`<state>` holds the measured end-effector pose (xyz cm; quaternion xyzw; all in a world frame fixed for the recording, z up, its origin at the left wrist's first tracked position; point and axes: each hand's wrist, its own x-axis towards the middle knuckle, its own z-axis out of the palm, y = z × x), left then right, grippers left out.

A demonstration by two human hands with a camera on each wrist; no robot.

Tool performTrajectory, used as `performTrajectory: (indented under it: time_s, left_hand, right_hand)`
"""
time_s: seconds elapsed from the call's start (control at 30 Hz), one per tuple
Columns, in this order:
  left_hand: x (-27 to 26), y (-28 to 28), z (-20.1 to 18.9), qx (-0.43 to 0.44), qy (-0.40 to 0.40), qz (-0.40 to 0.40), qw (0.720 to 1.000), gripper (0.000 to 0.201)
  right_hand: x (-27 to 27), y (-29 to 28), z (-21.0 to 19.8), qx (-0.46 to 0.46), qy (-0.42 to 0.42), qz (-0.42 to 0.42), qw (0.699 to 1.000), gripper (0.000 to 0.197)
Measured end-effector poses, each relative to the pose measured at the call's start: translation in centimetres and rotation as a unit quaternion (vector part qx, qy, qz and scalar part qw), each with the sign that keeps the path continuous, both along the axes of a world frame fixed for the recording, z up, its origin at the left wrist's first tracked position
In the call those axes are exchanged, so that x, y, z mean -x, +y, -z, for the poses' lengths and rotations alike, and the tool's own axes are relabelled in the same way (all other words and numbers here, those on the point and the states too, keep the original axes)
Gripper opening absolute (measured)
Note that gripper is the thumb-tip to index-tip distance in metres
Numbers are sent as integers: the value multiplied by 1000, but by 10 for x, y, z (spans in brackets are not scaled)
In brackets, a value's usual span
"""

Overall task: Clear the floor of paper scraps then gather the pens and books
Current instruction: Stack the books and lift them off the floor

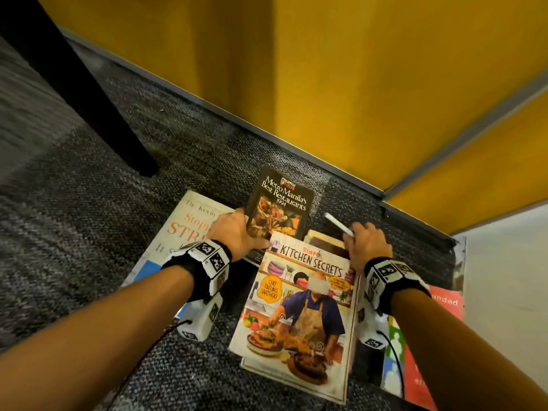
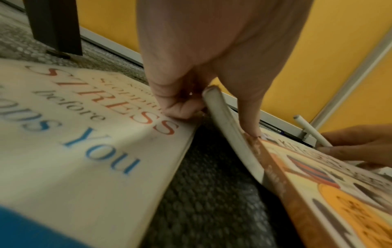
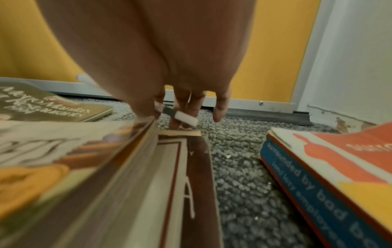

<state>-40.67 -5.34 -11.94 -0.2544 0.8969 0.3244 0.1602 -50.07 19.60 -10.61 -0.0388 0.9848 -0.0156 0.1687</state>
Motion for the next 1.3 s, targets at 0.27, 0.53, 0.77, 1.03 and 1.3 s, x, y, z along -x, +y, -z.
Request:
performTrajectory:
  time_s: [0.27, 0.53, 0.77, 1.03, 1.3]
  left_hand:
    - [-21, 5, -14, -93, 108, -30, 989, 35]
    - [-42, -17, -70, -115, 254, -137, 950, 29]
    - [-87, 29, -69, -270, 194, -123, 935, 38]
    - [-127, 62, -12, -129, 52, 28, 990, 42]
    - [-122, 46, -15, -149, 25, -27, 988, 36]
  right_hand:
    - [-43, -8, -22, 127, 109, -73, 983, 40]
    - [-89, 3, -51, 518, 98, 164, 834, 3]
    - [-111, 16, -50, 426, 27, 294, 855, 25]
    - [-160, 48, 2, 133, -111, 251, 952, 70]
    - [-168, 56, 6, 329, -133, 335, 873, 51]
